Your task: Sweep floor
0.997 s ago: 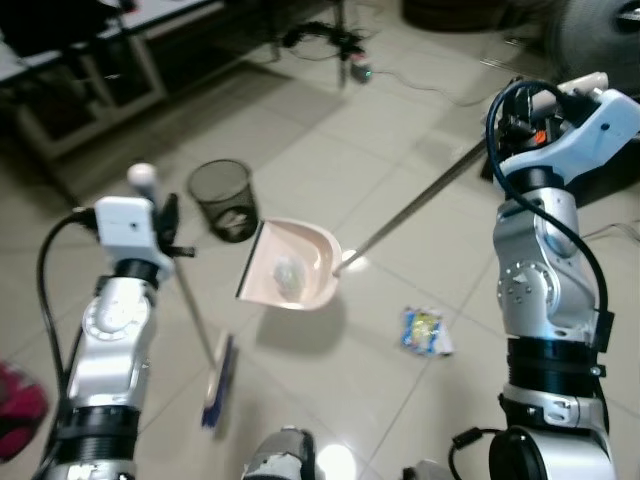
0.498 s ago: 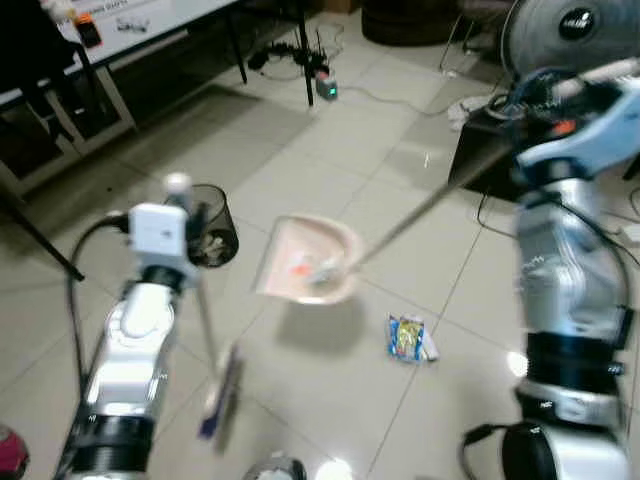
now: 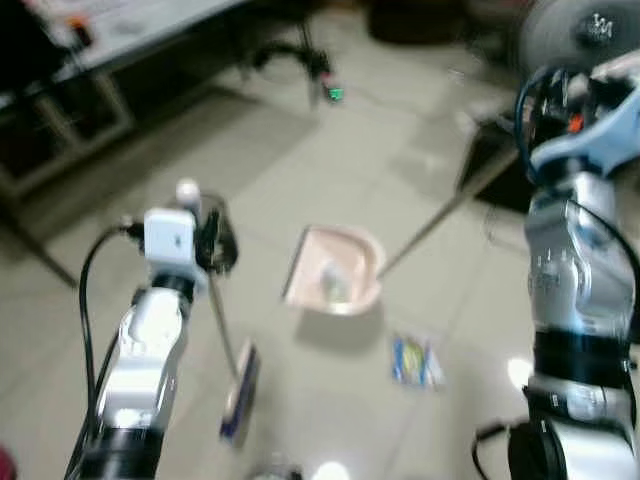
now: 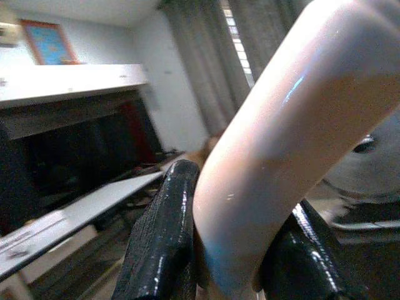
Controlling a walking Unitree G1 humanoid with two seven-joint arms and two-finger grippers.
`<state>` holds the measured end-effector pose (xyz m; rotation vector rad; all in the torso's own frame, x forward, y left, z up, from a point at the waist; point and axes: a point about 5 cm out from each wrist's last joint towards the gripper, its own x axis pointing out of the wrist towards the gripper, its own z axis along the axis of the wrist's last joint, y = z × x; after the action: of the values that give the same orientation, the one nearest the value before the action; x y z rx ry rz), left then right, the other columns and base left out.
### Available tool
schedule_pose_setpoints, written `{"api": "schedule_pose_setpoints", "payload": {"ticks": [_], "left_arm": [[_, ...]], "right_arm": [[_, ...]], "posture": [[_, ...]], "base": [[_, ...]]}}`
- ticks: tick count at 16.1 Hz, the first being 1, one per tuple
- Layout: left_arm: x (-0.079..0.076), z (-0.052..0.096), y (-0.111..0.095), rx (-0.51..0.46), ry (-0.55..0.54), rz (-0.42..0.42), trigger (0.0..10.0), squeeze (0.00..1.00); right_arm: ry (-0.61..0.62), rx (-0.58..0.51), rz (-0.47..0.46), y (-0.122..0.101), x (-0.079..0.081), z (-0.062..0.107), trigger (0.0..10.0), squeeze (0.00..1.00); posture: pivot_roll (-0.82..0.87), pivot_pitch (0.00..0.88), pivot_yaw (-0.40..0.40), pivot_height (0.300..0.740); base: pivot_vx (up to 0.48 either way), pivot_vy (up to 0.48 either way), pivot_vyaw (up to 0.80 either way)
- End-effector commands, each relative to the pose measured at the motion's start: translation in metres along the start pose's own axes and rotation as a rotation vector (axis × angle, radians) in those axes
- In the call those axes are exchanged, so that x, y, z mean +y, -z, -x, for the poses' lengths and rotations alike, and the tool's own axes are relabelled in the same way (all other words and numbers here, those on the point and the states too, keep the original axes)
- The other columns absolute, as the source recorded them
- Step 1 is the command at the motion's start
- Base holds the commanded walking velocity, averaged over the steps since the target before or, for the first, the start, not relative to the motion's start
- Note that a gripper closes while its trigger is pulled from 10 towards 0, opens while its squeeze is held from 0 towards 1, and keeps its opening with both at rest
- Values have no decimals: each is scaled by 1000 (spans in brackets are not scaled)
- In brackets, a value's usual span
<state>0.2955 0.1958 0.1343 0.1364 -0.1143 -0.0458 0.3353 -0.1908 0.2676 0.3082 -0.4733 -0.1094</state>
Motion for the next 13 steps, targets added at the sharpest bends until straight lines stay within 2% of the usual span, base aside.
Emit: {"api": "schedule_pose_setpoints", "payload": {"ticks": [1, 13], "left_arm": [[9, 0, -4, -11, -33, -37, 10000, 0], [4, 1, -1, -4, -34, -31, 10000, 0]], "right_arm": [[-40, -51, -80, -9, 14, -2, 10000, 0], [-51, -61, -86, -13, 13, -5, 10000, 0]], "posture": [[-7, 46, 76, 740], [-12, 41, 69, 740]], "base": [[458, 0, 0], [458, 0, 0]]}}
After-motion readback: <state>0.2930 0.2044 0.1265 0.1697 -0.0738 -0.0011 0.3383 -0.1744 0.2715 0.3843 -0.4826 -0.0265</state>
